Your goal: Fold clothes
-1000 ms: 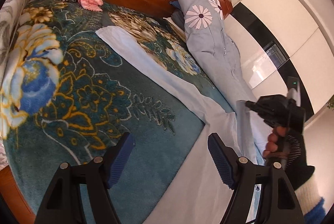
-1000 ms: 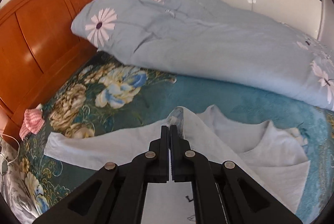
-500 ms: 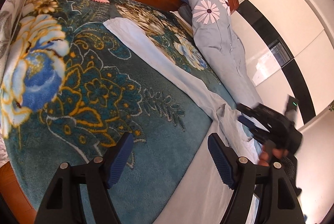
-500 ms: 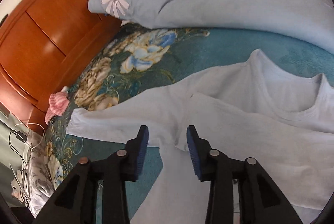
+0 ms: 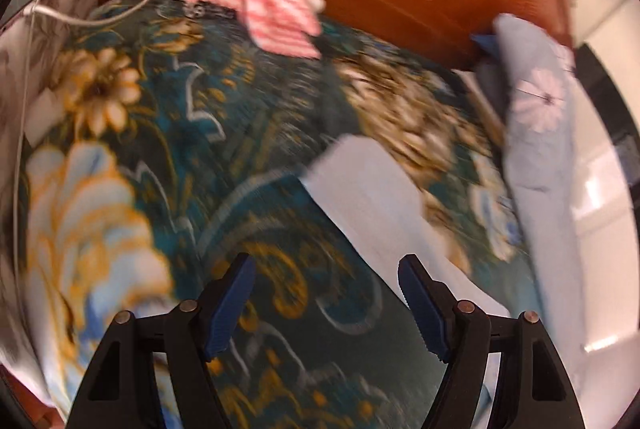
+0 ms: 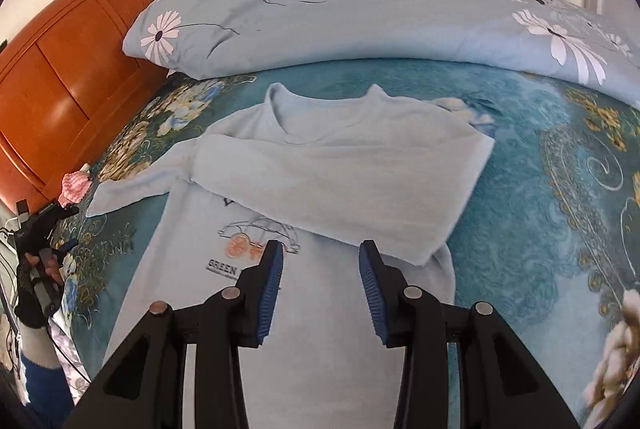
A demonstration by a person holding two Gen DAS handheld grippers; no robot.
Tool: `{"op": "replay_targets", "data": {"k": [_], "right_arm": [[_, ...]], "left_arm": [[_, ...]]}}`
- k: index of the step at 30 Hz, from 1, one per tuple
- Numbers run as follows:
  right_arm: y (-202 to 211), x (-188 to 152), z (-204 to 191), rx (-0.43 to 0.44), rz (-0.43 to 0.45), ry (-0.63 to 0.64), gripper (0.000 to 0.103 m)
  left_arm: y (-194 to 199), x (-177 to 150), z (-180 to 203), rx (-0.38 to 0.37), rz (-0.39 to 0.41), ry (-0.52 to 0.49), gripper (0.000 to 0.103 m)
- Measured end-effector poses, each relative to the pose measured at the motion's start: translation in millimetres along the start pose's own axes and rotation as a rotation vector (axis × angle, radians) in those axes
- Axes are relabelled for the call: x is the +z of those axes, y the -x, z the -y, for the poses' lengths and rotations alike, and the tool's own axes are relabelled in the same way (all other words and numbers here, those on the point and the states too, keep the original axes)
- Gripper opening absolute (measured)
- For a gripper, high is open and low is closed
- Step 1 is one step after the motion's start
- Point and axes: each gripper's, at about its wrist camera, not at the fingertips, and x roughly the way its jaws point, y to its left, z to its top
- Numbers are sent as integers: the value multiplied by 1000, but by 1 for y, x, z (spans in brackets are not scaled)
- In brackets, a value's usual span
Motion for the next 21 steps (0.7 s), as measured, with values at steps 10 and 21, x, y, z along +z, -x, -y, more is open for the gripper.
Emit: {"op": "replay_targets", "data": {"k": [10,21], "right_arm": [[-36,-21,16,122,-27,-127,41],[-31,-40,28,171,-3,-157,41]], "left_arm": [[-44,14,31,52,-16,-152,4],[60,-10,132,-293,189,-395,3]]}}
